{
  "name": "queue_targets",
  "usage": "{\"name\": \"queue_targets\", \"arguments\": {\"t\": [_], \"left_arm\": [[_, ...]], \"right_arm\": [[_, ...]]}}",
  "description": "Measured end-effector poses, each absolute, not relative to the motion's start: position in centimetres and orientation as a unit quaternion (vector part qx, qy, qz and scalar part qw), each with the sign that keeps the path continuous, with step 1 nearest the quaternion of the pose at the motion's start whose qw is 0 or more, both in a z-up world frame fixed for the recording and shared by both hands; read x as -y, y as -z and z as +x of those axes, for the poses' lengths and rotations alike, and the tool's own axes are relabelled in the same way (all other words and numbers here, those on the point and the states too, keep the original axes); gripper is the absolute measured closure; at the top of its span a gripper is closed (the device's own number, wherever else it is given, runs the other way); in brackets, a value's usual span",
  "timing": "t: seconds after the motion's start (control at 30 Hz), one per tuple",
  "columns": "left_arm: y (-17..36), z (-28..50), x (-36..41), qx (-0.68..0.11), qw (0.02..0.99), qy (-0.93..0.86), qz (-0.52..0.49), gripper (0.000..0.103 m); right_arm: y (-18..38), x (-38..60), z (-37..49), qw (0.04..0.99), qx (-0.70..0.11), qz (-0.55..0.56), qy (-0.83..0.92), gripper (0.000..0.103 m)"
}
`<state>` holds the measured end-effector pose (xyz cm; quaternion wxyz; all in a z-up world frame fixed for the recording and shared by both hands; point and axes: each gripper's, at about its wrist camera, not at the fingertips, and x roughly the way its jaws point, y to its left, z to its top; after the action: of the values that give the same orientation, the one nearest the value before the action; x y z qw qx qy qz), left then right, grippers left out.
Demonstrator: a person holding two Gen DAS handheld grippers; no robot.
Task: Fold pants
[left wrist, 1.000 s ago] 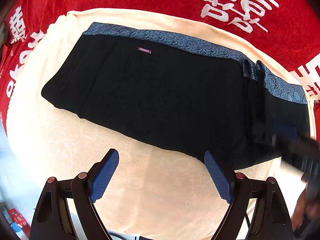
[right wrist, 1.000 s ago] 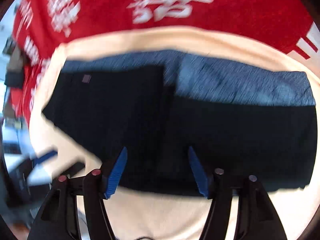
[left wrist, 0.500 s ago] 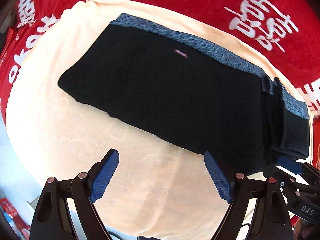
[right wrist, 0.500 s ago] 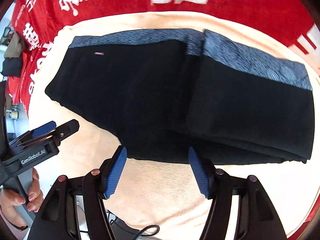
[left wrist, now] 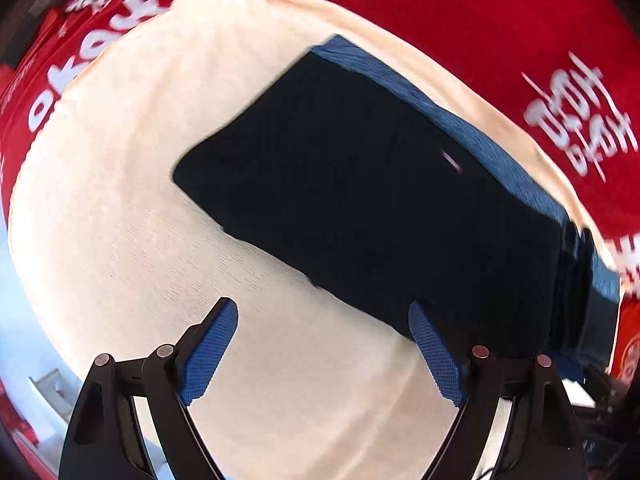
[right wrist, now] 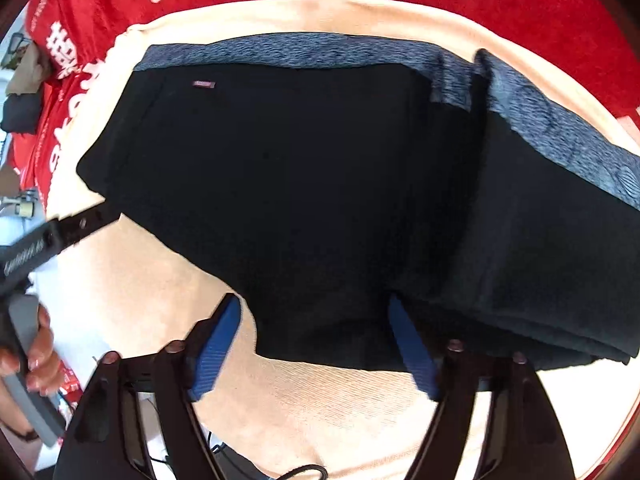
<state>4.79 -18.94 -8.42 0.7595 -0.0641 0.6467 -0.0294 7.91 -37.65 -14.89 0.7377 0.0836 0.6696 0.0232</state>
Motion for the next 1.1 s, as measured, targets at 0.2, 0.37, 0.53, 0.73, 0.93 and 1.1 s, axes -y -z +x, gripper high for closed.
{"name": "queue_targets", "arguments": {"t": [0.2, 0.37, 0.53, 0.73, 0.93, 1.1], "left_arm": [[9.7, 6.2, 14.4, -0.644, 0.753, 0.036, -0.129, 0.015], [10.3, 6.3, 11.8, -0.639, 0.748, 0.060, -0.170, 0.015], [10.1, 6.0, 10.7, -0.618, 0.749, 0.084, -0.224, 0.015], [11.3, 5.8, 9.1, -0.586, 0.725, 0.113, -0.343, 0.015], [10.2, 6.0, 9.4, -0.560, 0.719, 0.115, -0.396, 0.005], [7.5, 7.5, 14.9, -0.546, 0.757, 0.149, -0.325, 0.005]], "right_arm": [[15.0, 37.3, 7.9, 0.739, -0.669, 0.077, -0.029, 0.017], [15.4, 36.9, 8.0, 0.737, -0.671, 0.081, -0.030, 0.013], [15.6, 36.7, 7.9, 0.738, -0.669, 0.077, -0.034, 0.012], [15.5, 36.5, 7.9, 0.739, -0.668, 0.076, -0.035, 0.011], [15.7, 36.6, 7.8, 0.741, -0.665, 0.081, -0.038, 0.011], [15.7, 36.8, 7.9, 0.741, -0.665, 0.085, -0.038, 0.011]]}}
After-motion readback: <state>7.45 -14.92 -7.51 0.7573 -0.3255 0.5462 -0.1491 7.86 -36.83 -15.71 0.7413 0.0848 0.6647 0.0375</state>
